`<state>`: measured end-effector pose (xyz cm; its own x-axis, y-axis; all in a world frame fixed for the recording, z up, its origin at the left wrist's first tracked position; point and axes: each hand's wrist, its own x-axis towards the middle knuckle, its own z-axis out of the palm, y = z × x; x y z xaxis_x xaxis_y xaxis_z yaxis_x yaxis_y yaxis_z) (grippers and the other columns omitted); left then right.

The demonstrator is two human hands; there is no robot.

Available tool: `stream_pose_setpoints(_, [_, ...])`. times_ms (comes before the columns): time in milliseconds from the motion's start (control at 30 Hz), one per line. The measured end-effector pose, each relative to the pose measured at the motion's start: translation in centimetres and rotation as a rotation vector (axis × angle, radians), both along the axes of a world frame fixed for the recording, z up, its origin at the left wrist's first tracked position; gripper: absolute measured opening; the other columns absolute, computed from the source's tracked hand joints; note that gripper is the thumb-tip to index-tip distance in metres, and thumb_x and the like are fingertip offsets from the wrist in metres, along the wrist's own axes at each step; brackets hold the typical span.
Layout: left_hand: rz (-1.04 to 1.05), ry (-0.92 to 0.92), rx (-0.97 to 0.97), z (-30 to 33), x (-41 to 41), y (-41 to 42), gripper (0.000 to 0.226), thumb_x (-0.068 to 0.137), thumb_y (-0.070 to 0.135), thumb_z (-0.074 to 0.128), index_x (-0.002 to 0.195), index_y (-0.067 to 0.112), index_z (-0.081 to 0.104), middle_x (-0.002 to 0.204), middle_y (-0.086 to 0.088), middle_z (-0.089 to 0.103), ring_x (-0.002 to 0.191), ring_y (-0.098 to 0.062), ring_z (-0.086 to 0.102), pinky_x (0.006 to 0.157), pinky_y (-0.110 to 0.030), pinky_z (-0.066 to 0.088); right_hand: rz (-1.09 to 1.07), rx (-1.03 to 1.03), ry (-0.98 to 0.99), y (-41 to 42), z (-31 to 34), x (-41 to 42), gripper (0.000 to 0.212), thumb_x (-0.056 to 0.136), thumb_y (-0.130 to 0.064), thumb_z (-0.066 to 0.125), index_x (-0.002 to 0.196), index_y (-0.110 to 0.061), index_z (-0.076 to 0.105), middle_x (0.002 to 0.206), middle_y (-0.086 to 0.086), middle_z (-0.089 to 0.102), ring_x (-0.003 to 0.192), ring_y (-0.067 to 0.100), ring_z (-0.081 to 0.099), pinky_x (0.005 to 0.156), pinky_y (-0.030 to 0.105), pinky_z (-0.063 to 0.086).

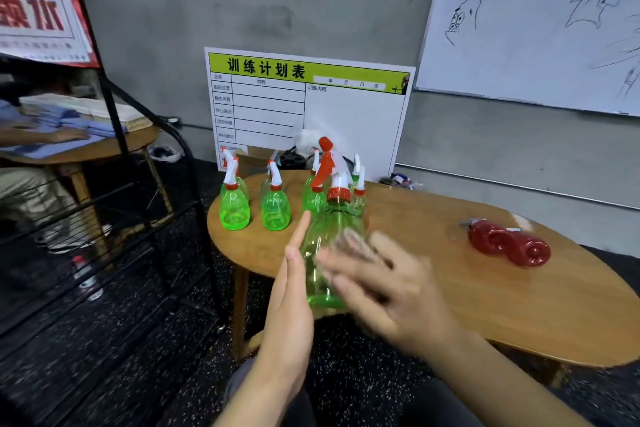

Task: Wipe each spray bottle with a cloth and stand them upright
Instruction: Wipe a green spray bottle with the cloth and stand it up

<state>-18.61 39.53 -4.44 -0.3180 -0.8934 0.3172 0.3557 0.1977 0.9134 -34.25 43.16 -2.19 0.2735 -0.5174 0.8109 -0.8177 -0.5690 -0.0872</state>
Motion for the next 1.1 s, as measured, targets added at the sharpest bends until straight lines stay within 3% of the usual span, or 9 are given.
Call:
stream_pose_setpoints(100, [-0.026, 0.044, 0.083, -1.7, 0.9, 0.6, 0.053, 0.105, 0.061, 0.024, 0.149, 0.051, 0.051, 0.148, 0.0, 0.064, 0.135, -0.025, 0.063, 0.117, -0.054, 0.043, 0.054, -0.085, 0.285, 1.0, -2.8, 0.6, 0.03, 0.099, -0.037, 0.069, 0.129, -0.035, 0.073, 0.089, -0.003, 0.066, 0.072, 0.004, 0.055, 0.054, 0.02, 0.052])
stream_pose_setpoints(167, [-0.019, 0.036, 0.104, -3.1, 1.2, 1.0, 0.052, 0.107, 0.06, 0.023, 0.149, 0.049, 0.051, 0.148, 0.0, 0.064, 0.137, -0.024, 0.06, 0.119, -0.055, 0.04, 0.06, -0.127, 0.314, 1.3, -3.1, 0.9, 0.027, 0.099, -0.037, 0.07, 0.124, -0.034, 0.076, 0.084, -0.005, 0.066, 0.069, 0.004, 0.053, 0.055, 0.018, 0.049])
stream_pose_setpoints(300, [0.003, -0.037, 0.095, -5.5, 1.8, 1.7, 0.053, 0.099, 0.077, 0.036, 0.146, 0.057, 0.052, 0.157, 0.009, 0.054, 0.148, -0.021, 0.048, 0.122, -0.06, 0.034, -0.061, -0.009, 0.051, -0.3, -2.3, 1.2, 0.031, 0.107, -0.043, 0.053, 0.119, -0.033, 0.079, 0.081, -0.009, 0.054, 0.065, -0.002, 0.041, 0.051, 0.014, 0.04])
stream_pose_setpoints(400, [-0.008, -0.071, 0.099, -7.0, 2.0, 2.1, 0.058, 0.093, 0.08, 0.038, 0.146, 0.059, 0.05, 0.161, 0.017, 0.048, 0.152, -0.019, 0.041, 0.124, -0.06, 0.03, -0.132, 0.152, -0.202, -1.9, -2.2, 0.7, 0.03, 0.103, -0.044, 0.056, 0.12, -0.034, 0.078, 0.079, -0.013, 0.049, 0.063, 0.003, 0.048, 0.054, 0.021, 0.038])
stream_pose_setpoints(533, [-0.024, -0.041, 0.17, -8.0, 2.3, 2.4, 0.055, 0.097, 0.076, 0.038, 0.146, 0.055, 0.053, 0.158, 0.014, 0.052, 0.149, -0.019, 0.047, 0.123, -0.058, 0.033, -0.083, 0.207, -0.266, -1.4, -4.5, 1.6, 0.029, 0.103, -0.043, 0.057, 0.123, -0.034, 0.076, 0.08, -0.009, 0.049, 0.064, 0.008, 0.051, 0.054, 0.024, 0.041])
stream_pose_setpoints(633, [-0.03, 0.013, 0.261, -8.6, 2.6, 2.5, 0.045, 0.106, 0.064, 0.036, 0.145, 0.052, 0.055, 0.147, 0.004, 0.065, 0.136, -0.021, 0.061, 0.117, -0.055, 0.044, 0.001, 0.19, -0.12, 0.3, -6.6, 2.5, 0.027, 0.105, -0.038, 0.059, 0.124, -0.031, 0.076, 0.085, -0.007, 0.051, 0.063, 0.004, 0.046, 0.051, 0.017, 0.04])
stream_pose_setpoints(733, [-0.023, 0.056, 0.327, -9.4, 2.8, 2.5, 0.048, 0.107, 0.049, 0.028, 0.15, 0.044, 0.049, 0.135, -0.008, 0.072, 0.125, -0.028, 0.069, 0.106, -0.045, 0.056, 0.077, 0.137, 0.22, 1.7, -8.7, 2.9, 0.025, 0.1, -0.036, 0.065, 0.12, -0.031, 0.079, 0.093, -0.009, 0.046, 0.07, 0.003, 0.041, 0.055, 0.015, 0.036])
stream_pose_setpoints(833, [-0.024, 0.056, 0.335, -9.8, 3.0, 2.5, 0.05, 0.108, 0.047, 0.026, 0.152, 0.038, 0.047, 0.133, -0.006, 0.073, 0.124, -0.026, 0.07, 0.101, -0.034, 0.058, 0.121, 0.081, 0.336, 1.9, -9.5, 2.8, 0.025, 0.099, -0.036, 0.068, 0.121, -0.029, 0.079, 0.09, -0.008, 0.049, 0.07, 0.006, 0.042, 0.055, 0.019, 0.037])
stream_pose_setpoints(1100, [-0.013, 0.01, 0.376, -11.4, 3.1, 2.8, 0.048, 0.11, 0.054, 0.033, 0.152, 0.039, 0.05, 0.146, 0.008, 0.065, 0.137, -0.016, 0.06, 0.116, -0.057, 0.045, -0.092, 0.278, -0.22, -2.1, -8.6, 2.2, 0.029, 0.105, -0.043, 0.053, 0.123, -0.033, 0.073, 0.081, -0.008, 0.056, 0.06, 0.007, 0.048, 0.051, 0.017, 0.038])
